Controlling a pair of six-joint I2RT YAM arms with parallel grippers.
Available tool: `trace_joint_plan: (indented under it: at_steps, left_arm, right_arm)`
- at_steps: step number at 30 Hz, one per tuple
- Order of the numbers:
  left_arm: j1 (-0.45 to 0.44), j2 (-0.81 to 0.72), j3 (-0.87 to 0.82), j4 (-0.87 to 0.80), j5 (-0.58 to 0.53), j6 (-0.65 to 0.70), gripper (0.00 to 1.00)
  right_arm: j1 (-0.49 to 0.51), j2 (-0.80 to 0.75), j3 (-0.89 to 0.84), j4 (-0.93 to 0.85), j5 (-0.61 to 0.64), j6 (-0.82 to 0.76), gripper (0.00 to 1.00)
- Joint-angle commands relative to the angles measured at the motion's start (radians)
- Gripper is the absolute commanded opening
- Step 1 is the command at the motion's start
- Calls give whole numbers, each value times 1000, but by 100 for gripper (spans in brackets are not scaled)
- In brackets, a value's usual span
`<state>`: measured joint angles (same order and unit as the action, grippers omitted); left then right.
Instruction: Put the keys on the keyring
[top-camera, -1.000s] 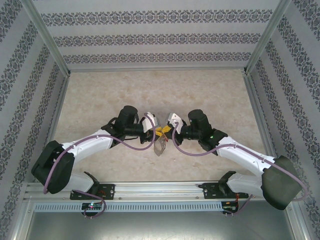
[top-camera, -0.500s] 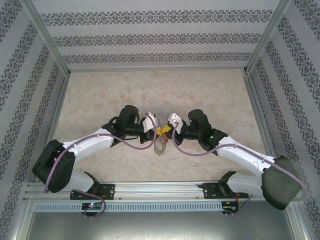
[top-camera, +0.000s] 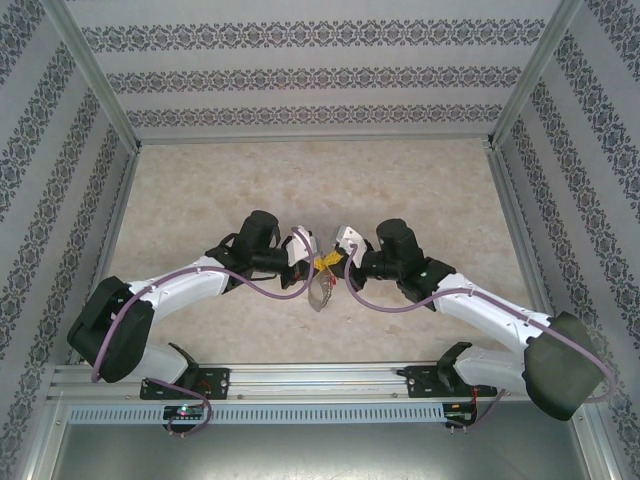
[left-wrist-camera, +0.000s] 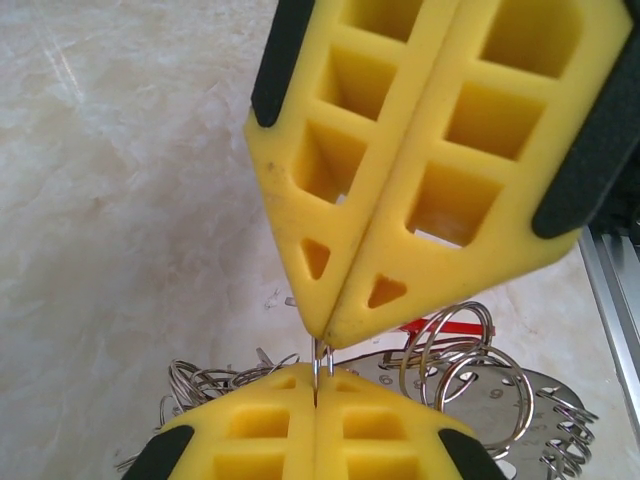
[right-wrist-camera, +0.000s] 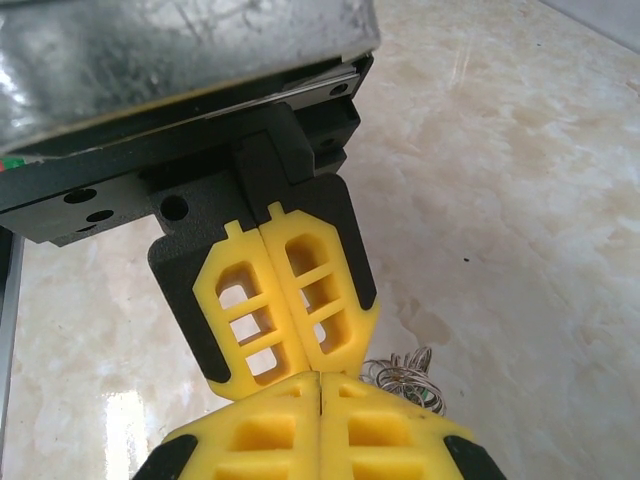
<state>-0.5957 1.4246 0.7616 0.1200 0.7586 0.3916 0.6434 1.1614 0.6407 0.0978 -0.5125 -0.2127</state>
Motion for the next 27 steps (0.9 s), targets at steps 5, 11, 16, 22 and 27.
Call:
trace_joint_plan:
  at_steps: [5,11,16,22,27]
  left_arm:
    - [4,-4,-77,220,8,-99,0]
    - [2,-21,-149,326,-14,-127,0]
    - [2,-24,-175,361,-18,-154,0]
    - [1,-27,-140,295,-7,-136,24]
    - [2,-45,-103,238,-3,-116,32]
  right_arm:
    - [-40,-47,-26,33,43,26,0]
    - [-57,-41,-57,48,97,69,0]
    - [-57,-40,-29,56,63,72,0]
    - [-37,-31,23,48,1,61,0]
    - [-28,-23,18,64,1,56,0]
